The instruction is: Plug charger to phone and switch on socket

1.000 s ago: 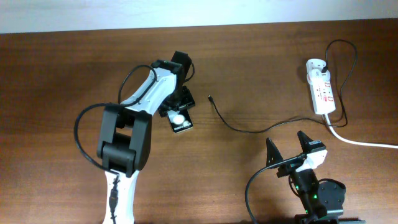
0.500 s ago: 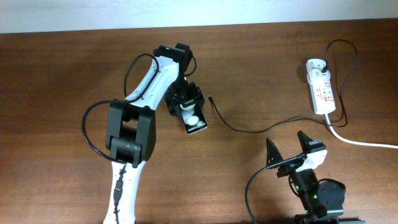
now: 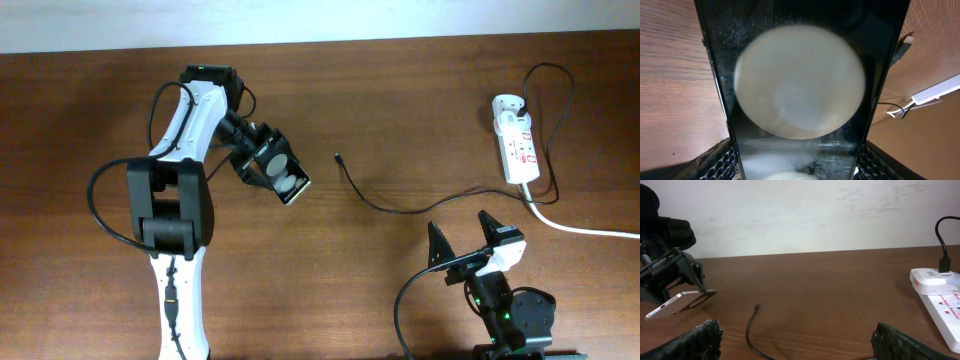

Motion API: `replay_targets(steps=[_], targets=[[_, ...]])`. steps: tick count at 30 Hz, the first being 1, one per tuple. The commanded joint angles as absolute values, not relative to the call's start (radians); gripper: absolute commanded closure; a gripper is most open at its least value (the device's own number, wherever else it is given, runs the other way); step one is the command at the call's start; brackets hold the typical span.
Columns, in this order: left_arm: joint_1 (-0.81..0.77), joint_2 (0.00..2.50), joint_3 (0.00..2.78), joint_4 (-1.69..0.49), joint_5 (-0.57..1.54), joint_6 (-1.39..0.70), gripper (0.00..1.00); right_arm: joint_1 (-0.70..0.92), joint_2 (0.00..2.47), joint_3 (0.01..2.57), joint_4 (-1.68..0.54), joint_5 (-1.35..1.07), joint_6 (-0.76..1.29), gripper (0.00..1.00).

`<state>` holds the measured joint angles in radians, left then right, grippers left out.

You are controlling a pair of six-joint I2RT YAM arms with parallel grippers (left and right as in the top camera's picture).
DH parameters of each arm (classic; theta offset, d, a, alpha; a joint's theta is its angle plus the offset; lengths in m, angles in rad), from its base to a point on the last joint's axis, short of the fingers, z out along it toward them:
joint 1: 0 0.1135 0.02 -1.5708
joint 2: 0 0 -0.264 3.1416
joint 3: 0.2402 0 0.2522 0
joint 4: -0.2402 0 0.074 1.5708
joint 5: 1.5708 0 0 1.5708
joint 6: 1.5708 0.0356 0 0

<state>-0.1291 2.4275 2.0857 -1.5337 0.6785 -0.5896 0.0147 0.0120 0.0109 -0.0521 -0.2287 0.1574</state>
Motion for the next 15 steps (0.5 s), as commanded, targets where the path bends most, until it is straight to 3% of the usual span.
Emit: replay_targets(steps=[1,15], targets=[[-0.123,2.429,2.109,-1.543,0.719,-0.566,1.0,0.013,0.006,0.006,-0.057,-0.224,0.162,0.01],[-0.126,2.429,2.109,-1.508,0.711,-0.567,1.0,0.013,0.006,0.006,-0.026,-0.294,0.196,0.01]])
